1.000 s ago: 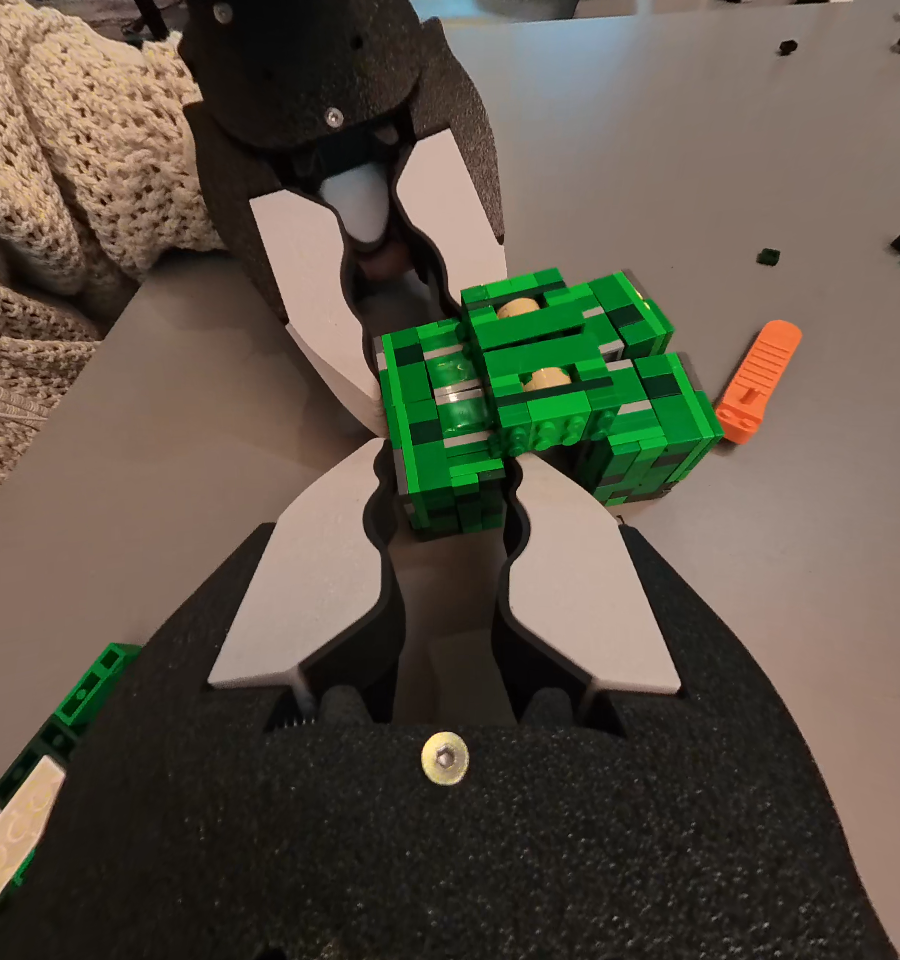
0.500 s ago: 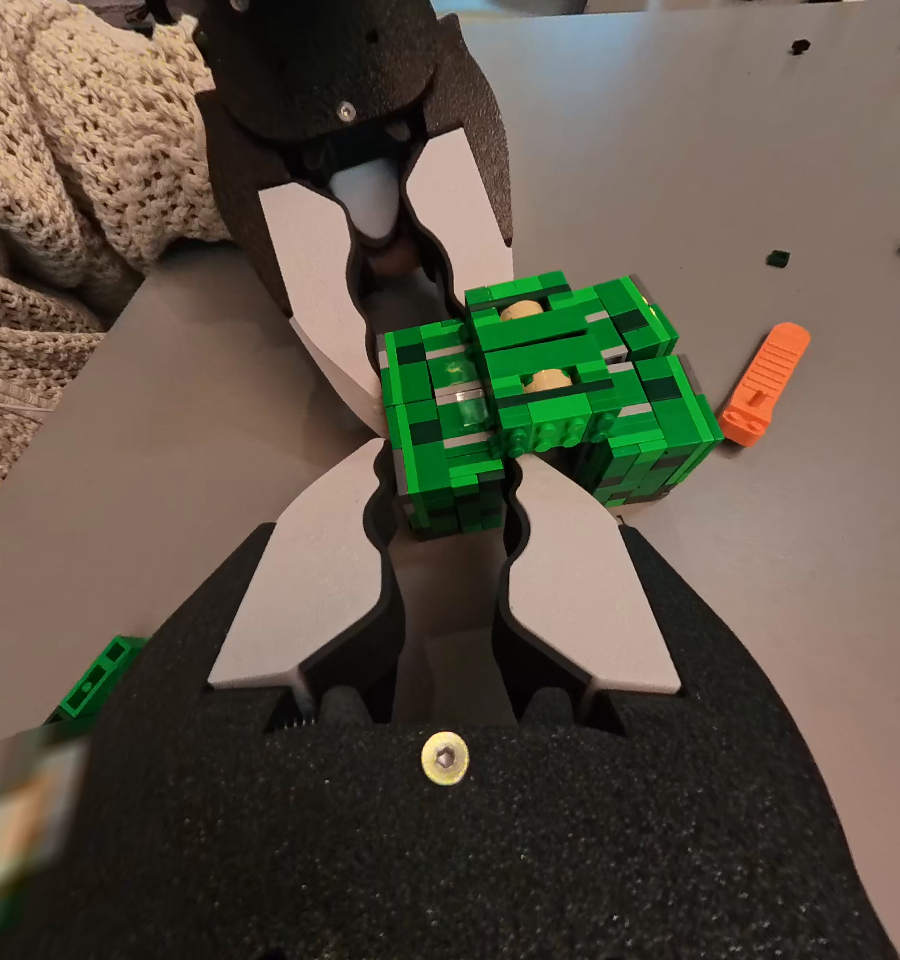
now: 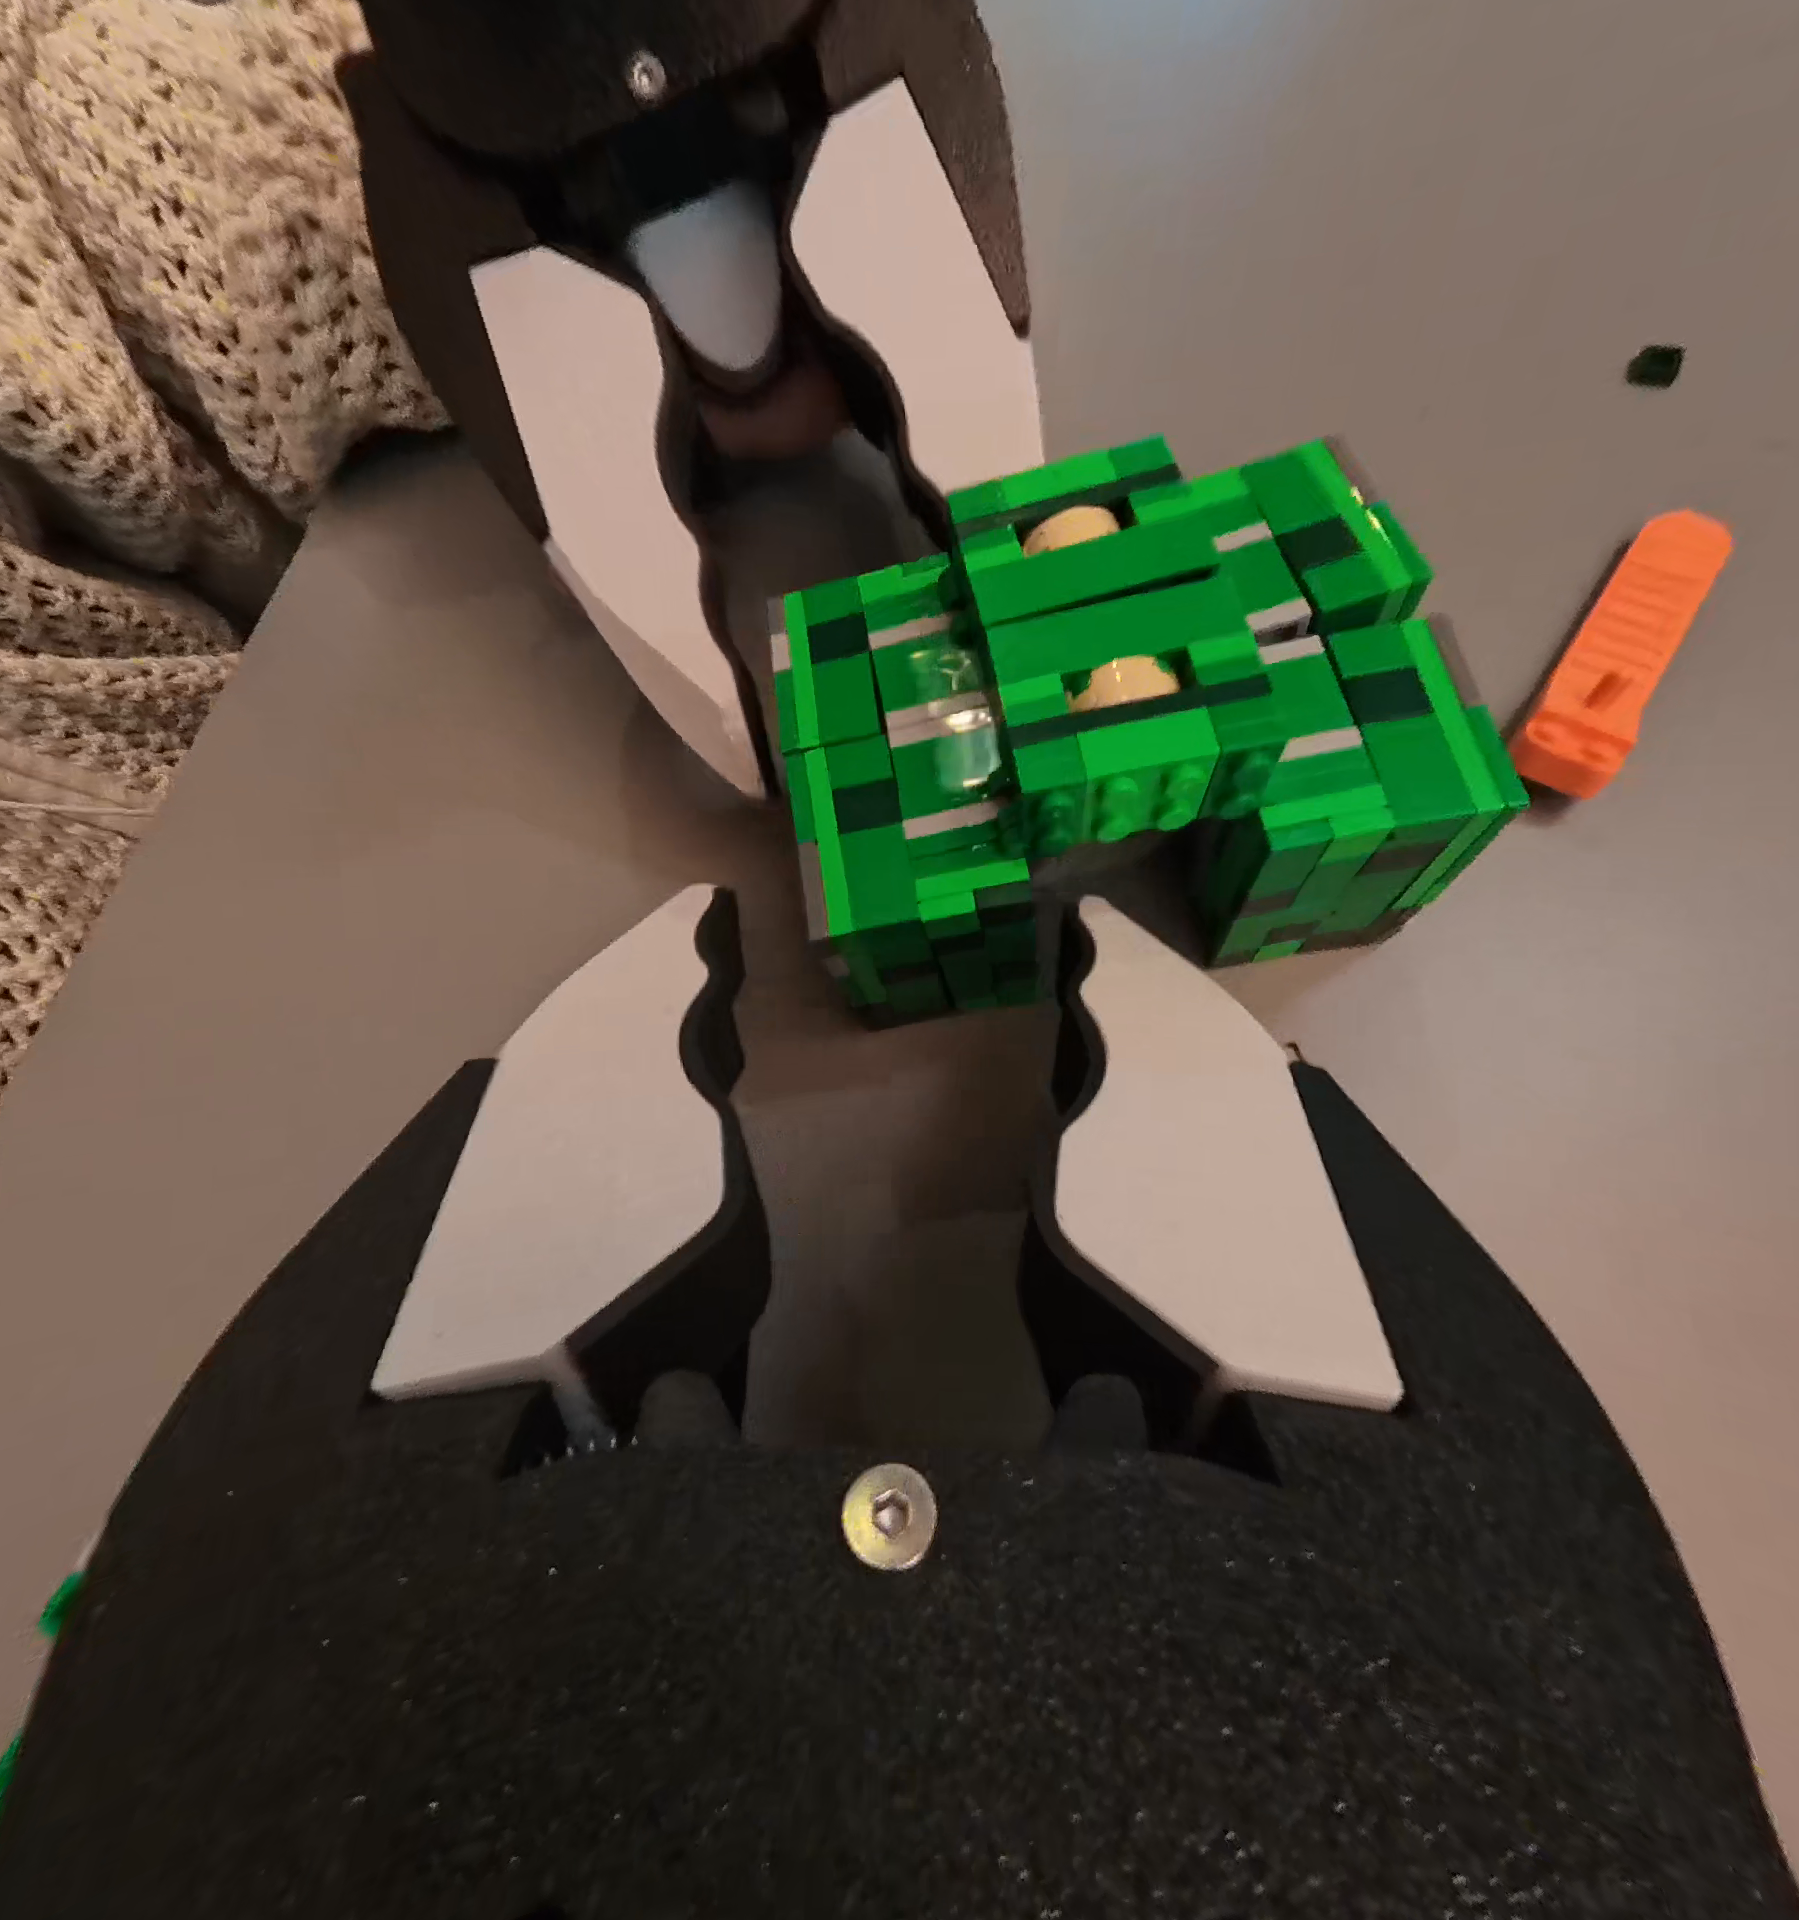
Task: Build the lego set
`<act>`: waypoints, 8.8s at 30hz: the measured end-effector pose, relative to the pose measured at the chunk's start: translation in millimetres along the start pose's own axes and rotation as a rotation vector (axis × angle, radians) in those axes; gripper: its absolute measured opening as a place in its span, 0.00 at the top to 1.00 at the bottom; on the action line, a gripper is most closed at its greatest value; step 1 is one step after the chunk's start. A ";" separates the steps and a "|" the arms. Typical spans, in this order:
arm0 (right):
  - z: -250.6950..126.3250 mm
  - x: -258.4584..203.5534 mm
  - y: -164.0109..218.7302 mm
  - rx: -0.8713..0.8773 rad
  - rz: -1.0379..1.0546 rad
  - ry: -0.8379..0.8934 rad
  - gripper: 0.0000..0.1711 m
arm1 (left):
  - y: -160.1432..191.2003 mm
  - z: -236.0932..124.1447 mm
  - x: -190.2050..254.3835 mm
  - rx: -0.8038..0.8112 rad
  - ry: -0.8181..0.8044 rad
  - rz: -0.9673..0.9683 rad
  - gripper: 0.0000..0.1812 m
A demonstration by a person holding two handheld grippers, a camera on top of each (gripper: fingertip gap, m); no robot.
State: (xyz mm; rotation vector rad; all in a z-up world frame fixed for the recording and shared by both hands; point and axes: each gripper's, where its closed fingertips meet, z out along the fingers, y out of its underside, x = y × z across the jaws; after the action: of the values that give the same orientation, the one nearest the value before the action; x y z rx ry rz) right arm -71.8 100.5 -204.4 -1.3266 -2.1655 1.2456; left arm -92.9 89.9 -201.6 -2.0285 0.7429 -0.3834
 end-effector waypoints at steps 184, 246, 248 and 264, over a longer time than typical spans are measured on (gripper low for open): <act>0.7 -40.1 -9.2 0.268 0.476 0.555 0.68 | -8.1 -8.2 29.3 0.059 0.450 0.148 0.75; 7.1 -49.5 -2.8 0.100 0.329 0.435 0.70 | 3.6 -0.3 38.7 -0.026 0.465 0.254 0.78; 4.3 -51.9 -5.3 0.116 0.352 0.423 0.65 | 7.7 -3.8 40.7 -0.035 0.475 0.269 0.72; -45.8 -36.6 -9.4 0.166 0.219 0.546 0.82 | -27.4 -25.8 2.8 0.159 0.329 0.279 0.89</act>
State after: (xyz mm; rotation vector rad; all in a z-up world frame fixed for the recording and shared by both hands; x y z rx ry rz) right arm -28.7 91.7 -164.5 -1.6309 -1.5437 0.9584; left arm -94.7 82.2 -164.7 -1.7023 1.1444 -0.5999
